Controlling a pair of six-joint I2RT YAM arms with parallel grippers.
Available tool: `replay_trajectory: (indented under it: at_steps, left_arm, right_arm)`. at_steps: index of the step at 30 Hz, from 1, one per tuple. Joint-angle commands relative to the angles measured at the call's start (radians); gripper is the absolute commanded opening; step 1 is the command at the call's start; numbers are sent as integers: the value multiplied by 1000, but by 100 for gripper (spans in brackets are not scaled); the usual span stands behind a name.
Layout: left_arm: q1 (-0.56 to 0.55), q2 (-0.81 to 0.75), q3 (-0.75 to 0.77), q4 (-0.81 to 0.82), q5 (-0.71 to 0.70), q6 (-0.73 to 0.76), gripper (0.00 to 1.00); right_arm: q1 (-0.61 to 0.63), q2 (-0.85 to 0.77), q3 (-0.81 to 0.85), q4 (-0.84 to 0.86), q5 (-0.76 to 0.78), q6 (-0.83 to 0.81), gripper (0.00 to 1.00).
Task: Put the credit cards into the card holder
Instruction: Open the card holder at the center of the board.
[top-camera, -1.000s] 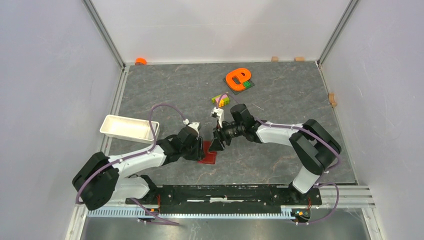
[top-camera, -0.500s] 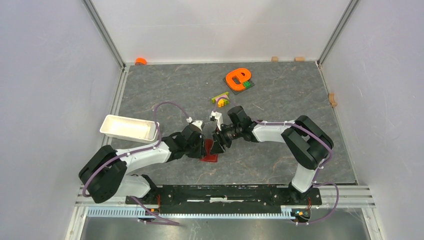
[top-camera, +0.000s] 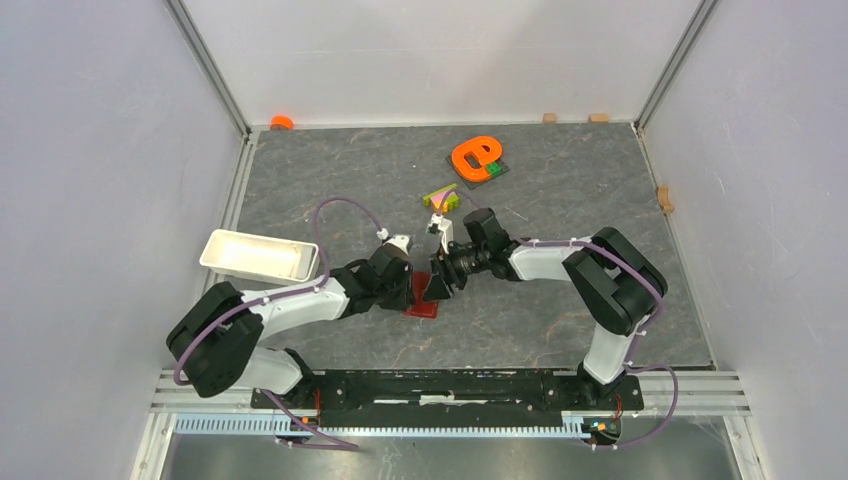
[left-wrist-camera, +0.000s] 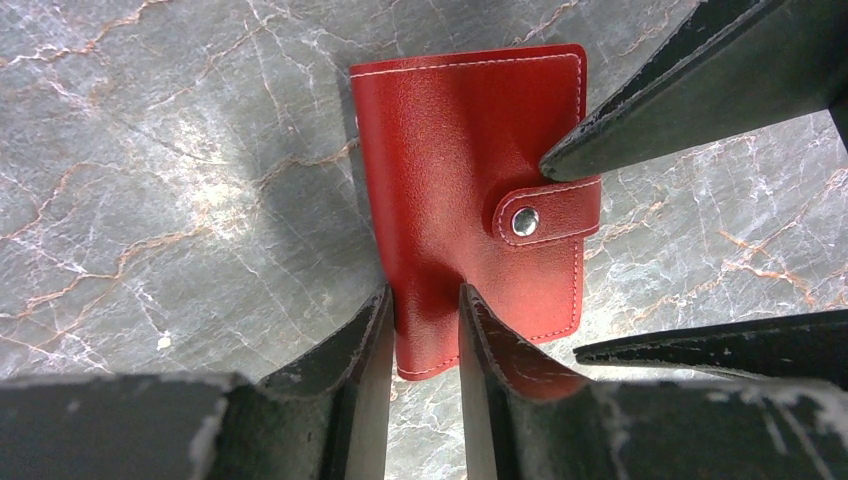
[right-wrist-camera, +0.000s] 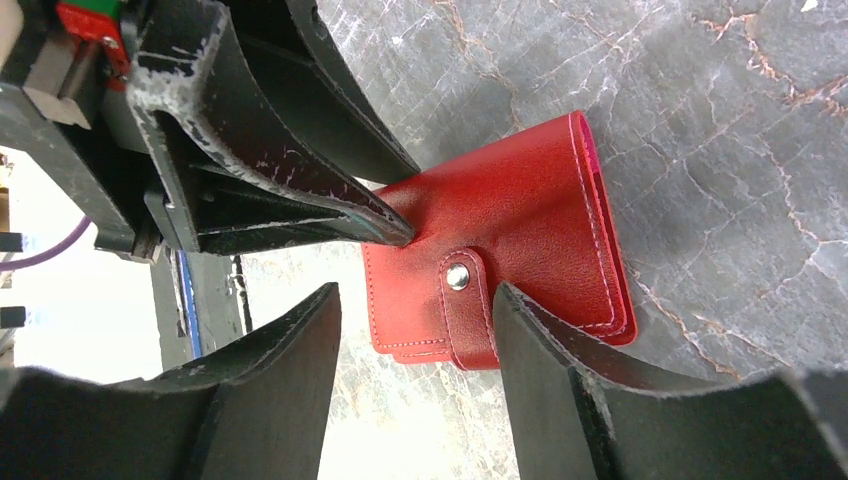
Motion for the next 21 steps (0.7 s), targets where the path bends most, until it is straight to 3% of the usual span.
replay_trajectory:
  at_steps: [1,8,16,21]
  left_arm:
    - [6,62,0,-54,-107,61,34]
    - [7,93,13,-44,-97,53,32]
    - [7,100,8,-38,-96,42,31]
    - [9,105,11,-44,-105,43,31]
  right_arm:
    - [16,23,-80,-99,-16,-23,63]
    - [63,17,-141,-62,-87,12,61]
    - [75,0,-180,79,-140,152,52]
    - [82,-3,-183,55,-122,139,35]
